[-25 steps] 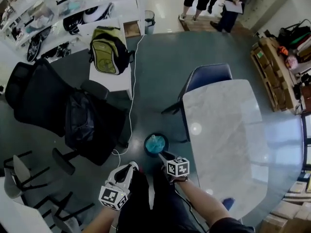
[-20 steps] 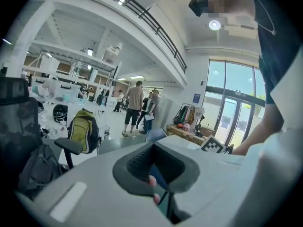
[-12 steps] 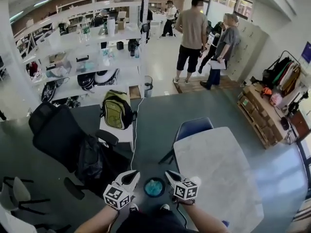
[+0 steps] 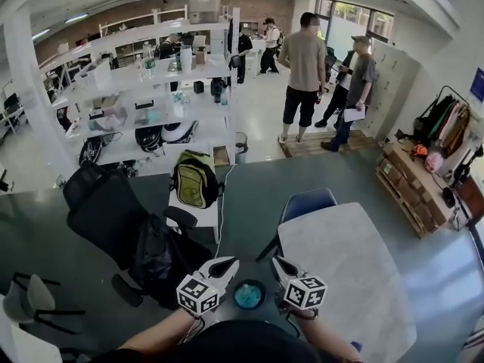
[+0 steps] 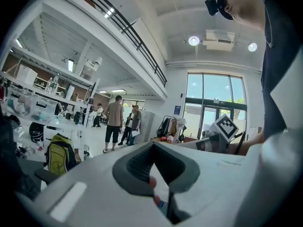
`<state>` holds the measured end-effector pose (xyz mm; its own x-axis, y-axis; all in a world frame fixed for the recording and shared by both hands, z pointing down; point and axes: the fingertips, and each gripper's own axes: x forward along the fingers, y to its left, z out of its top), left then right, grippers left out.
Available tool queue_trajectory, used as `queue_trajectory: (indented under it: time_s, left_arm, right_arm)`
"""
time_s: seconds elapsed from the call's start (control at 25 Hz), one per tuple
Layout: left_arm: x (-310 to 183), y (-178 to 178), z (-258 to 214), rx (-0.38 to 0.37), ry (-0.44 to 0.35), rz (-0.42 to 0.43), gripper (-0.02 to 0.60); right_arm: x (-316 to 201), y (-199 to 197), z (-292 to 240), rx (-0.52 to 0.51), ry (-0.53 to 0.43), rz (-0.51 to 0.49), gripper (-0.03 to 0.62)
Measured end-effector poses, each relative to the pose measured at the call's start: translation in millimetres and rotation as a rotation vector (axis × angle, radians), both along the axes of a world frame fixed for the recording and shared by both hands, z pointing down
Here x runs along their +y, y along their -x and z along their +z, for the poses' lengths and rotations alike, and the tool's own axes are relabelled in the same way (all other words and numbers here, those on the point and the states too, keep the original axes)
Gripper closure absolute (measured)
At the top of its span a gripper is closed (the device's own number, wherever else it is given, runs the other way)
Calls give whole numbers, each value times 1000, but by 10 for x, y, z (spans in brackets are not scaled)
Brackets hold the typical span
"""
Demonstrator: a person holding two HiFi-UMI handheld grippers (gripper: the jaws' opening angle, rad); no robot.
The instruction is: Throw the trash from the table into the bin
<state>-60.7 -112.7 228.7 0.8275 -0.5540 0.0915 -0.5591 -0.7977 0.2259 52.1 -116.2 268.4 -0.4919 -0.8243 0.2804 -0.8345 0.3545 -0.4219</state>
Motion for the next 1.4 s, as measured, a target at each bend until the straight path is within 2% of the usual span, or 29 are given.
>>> queue_trajectory:
  time_s: [0.2,0.4,0.64,0.92,1.4]
  left_arm:
    - [149,-98,-57,-3,-21,38,580]
    - [202,-119,-73,11,-46,37,580]
    - [267,-76,-174,12,-74,39,580]
    - [327,-15,-126,5,-58,29,580]
    - [386,20,-103,-2,-49,28,580]
  right_arm:
    - [131,-3,-106,36,0,30,563]
    - [205,-44,-138,129,-36,82,565]
    - [263,27,-246,191,-71,56,565]
    - [301,103,-286,158,-60,54,565]
    - [382,140,-207,201,-36,33,565]
